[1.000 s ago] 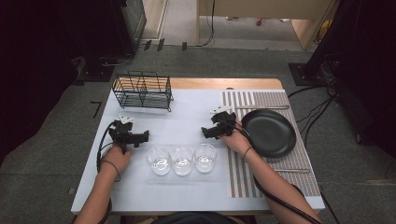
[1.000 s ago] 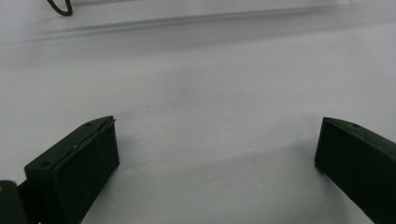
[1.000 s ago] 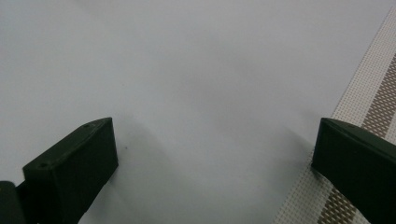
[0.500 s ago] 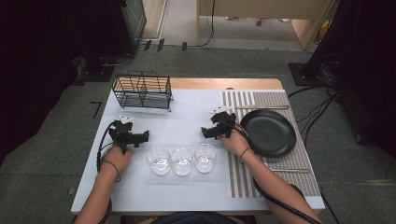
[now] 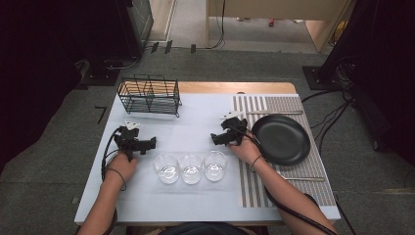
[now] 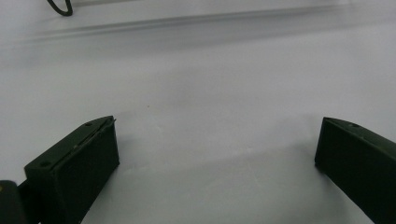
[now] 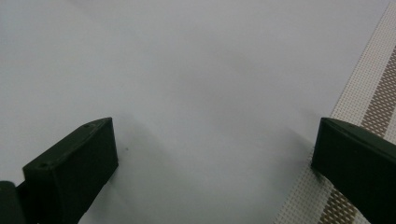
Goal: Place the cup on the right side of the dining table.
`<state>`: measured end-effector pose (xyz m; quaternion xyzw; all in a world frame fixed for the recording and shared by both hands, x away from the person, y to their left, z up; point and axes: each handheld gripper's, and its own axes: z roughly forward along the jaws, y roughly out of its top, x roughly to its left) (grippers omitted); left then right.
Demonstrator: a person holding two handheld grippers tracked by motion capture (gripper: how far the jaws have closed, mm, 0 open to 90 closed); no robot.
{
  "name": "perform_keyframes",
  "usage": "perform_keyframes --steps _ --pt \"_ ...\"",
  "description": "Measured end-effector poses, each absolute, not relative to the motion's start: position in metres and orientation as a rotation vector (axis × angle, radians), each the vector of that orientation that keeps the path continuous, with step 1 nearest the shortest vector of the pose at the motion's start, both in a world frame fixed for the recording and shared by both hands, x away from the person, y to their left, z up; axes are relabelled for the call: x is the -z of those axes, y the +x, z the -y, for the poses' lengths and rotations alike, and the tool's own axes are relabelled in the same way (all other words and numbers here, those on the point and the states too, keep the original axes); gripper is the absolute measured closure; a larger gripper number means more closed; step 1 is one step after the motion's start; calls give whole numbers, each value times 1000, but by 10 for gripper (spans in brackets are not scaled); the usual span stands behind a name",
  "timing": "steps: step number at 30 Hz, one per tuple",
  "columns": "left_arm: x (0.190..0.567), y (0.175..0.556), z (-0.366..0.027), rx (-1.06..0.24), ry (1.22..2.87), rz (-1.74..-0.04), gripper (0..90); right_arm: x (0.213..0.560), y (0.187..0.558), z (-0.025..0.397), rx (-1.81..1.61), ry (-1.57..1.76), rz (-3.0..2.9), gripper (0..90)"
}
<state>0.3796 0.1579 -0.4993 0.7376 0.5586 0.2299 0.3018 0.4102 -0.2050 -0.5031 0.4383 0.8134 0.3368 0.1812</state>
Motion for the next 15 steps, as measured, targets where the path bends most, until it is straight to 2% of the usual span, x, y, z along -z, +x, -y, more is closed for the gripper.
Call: perform_keyframes --steps 15 --pt "499 380 -158 -609 1956 -1482 0 503 410 205 -954 1241 -2300 0"
